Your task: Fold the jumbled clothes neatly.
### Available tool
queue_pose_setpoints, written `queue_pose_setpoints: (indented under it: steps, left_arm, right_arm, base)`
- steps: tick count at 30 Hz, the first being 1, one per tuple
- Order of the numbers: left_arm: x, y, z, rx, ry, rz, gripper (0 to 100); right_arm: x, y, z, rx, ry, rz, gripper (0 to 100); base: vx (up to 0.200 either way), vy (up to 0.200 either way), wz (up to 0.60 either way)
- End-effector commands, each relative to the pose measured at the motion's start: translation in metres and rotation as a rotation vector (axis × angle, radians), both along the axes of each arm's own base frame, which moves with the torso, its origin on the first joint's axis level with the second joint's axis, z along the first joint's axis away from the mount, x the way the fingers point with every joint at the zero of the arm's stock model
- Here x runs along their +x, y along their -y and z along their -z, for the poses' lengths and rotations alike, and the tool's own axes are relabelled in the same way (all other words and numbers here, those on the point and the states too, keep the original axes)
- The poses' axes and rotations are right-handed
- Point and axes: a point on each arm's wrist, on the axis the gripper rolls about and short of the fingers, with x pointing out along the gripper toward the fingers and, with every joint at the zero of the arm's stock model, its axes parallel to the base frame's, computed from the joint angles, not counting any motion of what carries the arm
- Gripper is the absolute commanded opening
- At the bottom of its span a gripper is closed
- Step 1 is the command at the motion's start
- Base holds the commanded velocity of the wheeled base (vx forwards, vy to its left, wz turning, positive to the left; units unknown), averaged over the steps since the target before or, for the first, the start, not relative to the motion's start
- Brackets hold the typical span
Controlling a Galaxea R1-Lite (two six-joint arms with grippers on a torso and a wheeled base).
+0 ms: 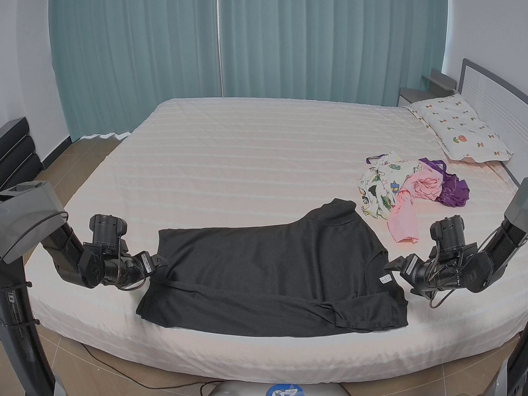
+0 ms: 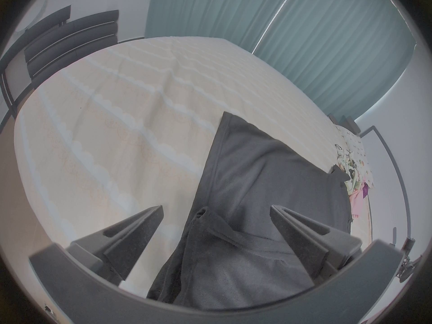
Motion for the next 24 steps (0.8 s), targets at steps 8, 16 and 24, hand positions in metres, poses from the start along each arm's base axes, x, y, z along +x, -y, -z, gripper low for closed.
queue_pose_setpoints:
  steps: [8, 16, 24]
  left_arm:
    - [-0.002, 0.019, 0.005, -0.004, -0.021, 0.030, 100]
    - [-0.002, 0.017, 0.016, 0.025, -0.051, 0.004, 0]
    - [-0.001, 0.016, 0.012, 0.017, -0.042, -0.060, 0]
  right_arm:
    - [0.004, 0.001, 0.009, 0.006, -0.005, 0.007, 100]
    - [0.006, 0.000, 0.012, 0.005, -0.011, 0.006, 100]
    - [0.016, -0.006, 0.023, -0.005, -0.020, -0.014, 100]
  base:
    - [0.000, 0.000, 0.00]
    - [0.000, 0.000, 0.00]
    - [0.000, 0.000, 0.00]
